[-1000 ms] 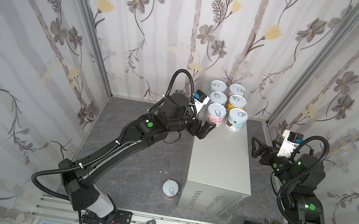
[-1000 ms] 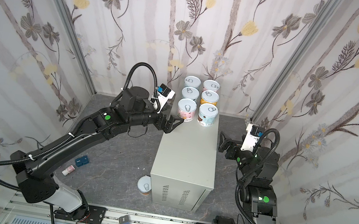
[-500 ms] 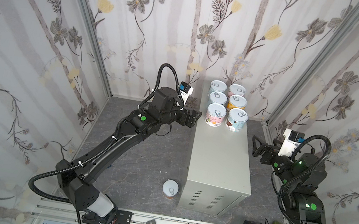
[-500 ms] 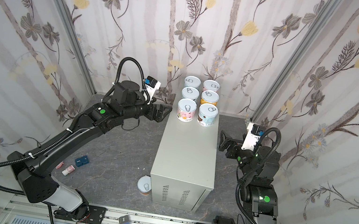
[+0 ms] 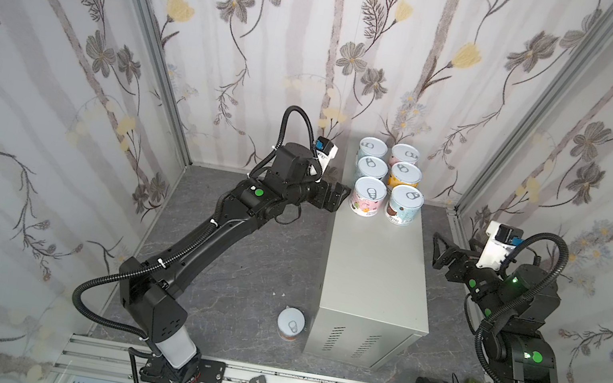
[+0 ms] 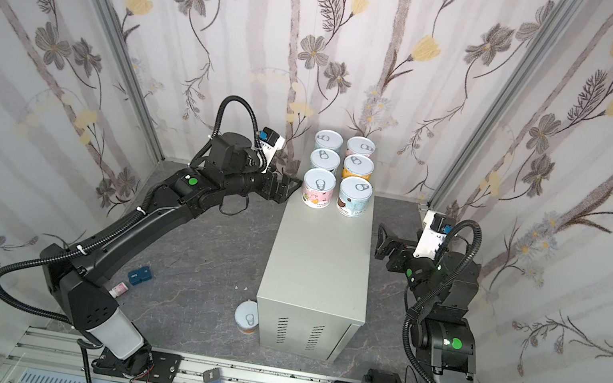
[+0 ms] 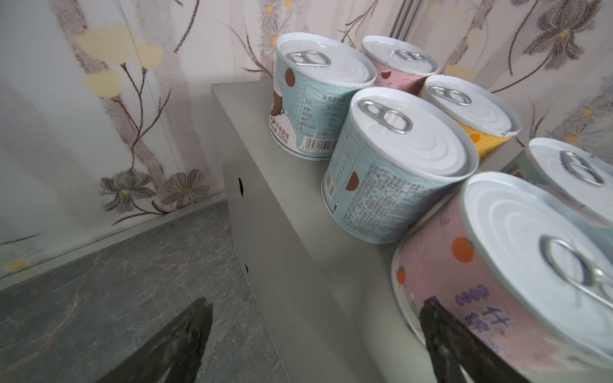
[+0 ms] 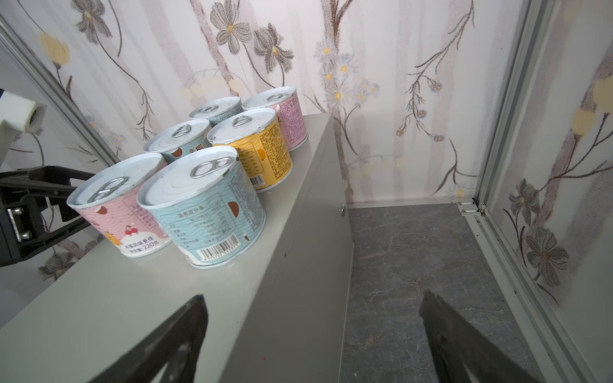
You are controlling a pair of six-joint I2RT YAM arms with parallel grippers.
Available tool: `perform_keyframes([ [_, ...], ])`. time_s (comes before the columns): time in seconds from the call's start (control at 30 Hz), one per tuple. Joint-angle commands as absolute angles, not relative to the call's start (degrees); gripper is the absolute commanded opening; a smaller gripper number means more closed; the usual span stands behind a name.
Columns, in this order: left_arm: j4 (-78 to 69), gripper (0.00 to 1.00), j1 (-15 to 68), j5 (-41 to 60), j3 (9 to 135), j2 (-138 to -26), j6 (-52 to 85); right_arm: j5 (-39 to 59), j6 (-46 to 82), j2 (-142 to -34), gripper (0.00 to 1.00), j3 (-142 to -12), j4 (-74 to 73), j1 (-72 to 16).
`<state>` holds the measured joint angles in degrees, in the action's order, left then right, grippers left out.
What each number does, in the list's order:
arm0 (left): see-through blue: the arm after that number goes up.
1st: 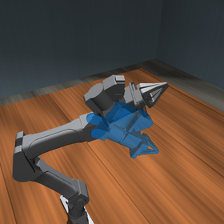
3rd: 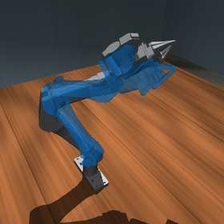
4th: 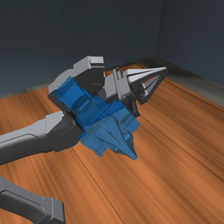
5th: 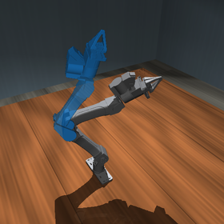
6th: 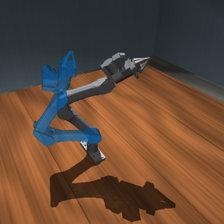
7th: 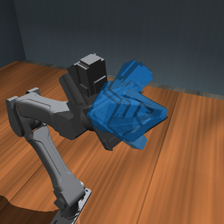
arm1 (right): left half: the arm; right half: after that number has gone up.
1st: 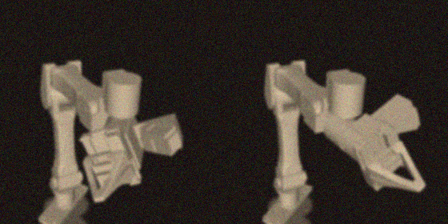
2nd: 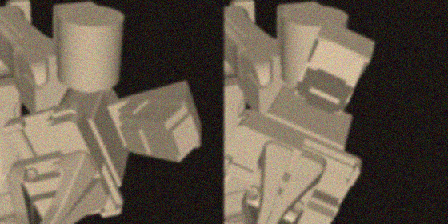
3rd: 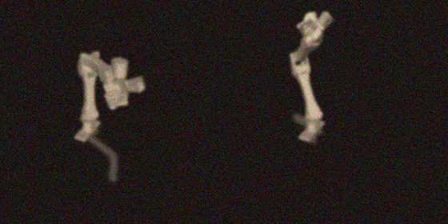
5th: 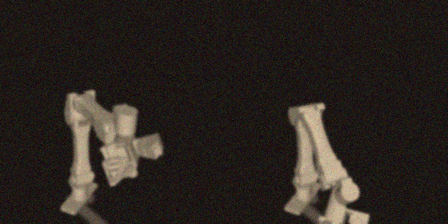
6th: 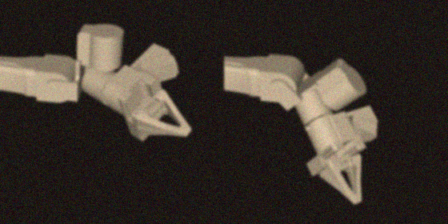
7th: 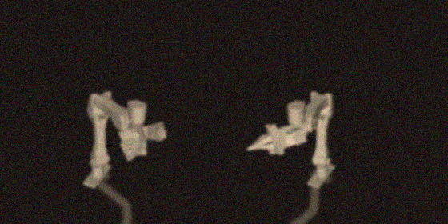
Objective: Place and organize the canned foods onto the counter
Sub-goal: 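Open the left gripper and pull it back from the pink can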
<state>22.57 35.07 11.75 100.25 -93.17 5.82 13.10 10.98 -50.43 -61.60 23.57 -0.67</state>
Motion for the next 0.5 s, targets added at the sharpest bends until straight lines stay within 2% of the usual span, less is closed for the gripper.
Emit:
perform_keyframes([
  [0.0, 21.49, 1.00, 34.98, 13.07, 101.57, -94.06, 5.82, 12.57, 10.28, -50.43, 1.00, -61.70, 24.10, -0.64],
  [0.47, 21.46, 1.00, 35.09, 14.57, 101.88, -94.57, 6.70, 12.48, 10.06, -50.36, 1.00, -61.61, 24.07, -0.70],
])
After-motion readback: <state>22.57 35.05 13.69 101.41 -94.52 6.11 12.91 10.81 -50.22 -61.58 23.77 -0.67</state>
